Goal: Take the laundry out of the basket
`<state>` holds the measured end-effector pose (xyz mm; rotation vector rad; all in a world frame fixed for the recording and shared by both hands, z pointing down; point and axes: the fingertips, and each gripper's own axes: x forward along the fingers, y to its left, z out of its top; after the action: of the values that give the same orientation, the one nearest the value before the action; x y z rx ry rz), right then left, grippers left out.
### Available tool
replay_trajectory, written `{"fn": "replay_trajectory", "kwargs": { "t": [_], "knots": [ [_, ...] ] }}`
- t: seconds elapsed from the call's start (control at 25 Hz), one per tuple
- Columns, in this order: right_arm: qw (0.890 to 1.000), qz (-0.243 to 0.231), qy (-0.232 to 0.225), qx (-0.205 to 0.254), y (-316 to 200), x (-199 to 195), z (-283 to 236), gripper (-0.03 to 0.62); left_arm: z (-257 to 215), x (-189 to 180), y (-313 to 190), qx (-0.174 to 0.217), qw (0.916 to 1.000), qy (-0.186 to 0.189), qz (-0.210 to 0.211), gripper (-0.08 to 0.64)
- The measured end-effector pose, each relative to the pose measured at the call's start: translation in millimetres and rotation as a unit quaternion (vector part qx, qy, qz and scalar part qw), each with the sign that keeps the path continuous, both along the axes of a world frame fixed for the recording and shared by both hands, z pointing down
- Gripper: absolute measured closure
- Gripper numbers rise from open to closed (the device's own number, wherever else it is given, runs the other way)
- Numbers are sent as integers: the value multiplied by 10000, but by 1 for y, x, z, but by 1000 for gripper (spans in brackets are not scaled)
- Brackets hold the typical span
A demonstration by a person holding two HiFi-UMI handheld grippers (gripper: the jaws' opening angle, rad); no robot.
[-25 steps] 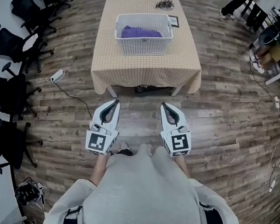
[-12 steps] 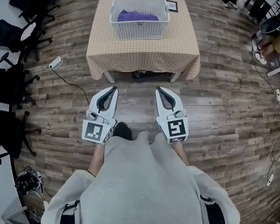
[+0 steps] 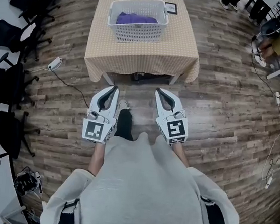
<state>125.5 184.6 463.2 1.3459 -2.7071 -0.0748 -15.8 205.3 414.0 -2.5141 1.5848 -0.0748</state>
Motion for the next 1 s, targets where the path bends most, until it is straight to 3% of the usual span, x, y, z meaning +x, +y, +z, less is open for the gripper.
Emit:
{"fn": "replay_trajectory", "kwargs": {
  "t": [0.52,1.0],
  "knots": [
    [10000,-55,71,-10,-61,-15,5,594,9,-17,-58,109,9999,72,-21,549],
    [9996,-41,243,-112,-188,-64,15,594,16,-63,-193,7,9998,161,71,549]
  ]
}}
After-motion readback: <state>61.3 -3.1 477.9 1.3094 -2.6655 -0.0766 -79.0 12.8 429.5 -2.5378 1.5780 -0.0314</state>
